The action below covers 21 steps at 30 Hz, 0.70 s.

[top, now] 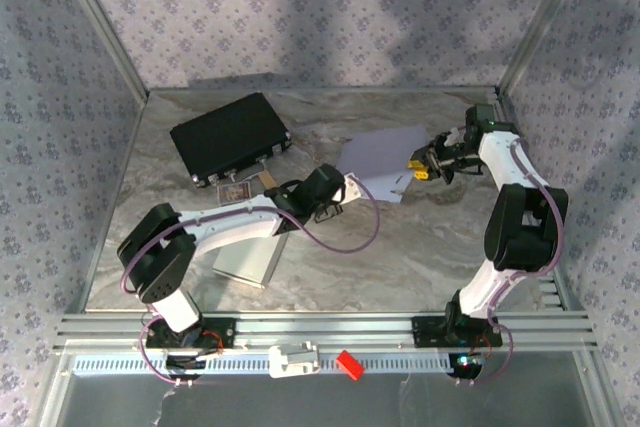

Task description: Fold the paper box

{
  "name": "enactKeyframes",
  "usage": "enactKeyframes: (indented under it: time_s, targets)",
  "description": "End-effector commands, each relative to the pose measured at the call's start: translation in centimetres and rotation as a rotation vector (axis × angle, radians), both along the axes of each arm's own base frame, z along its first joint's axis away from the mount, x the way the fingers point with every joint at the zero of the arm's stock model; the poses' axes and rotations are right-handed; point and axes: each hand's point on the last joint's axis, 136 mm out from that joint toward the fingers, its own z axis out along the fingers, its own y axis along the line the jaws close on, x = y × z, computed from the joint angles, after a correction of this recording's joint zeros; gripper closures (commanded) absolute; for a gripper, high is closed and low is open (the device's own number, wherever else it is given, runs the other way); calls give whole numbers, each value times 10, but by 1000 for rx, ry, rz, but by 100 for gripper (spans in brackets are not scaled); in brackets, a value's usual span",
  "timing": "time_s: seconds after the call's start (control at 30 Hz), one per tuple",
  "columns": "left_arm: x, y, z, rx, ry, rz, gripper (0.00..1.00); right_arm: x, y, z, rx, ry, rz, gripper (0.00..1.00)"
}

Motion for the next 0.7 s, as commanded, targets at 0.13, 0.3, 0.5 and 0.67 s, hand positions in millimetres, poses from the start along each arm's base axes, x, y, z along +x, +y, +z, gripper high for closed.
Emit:
enactKeyframes:
  time_s: [0.13, 0.3, 0.5, 0.67]
  targets:
    - [-16, -2, 47, -161, 344, 78, 100, 16, -52, 72, -146, -232, -304, 33]
    - [-41, 0, 55, -144, 640, 187, 100, 9, -58, 114, -336, -325, -339, 30]
    - [-59, 5, 54, -141, 886, 317, 100, -6, -63, 192, -648, -609, -392, 27]
    - [-69, -14, 89, -365, 1076, 303, 100, -29, -44, 210, -628, -668, -382, 30]
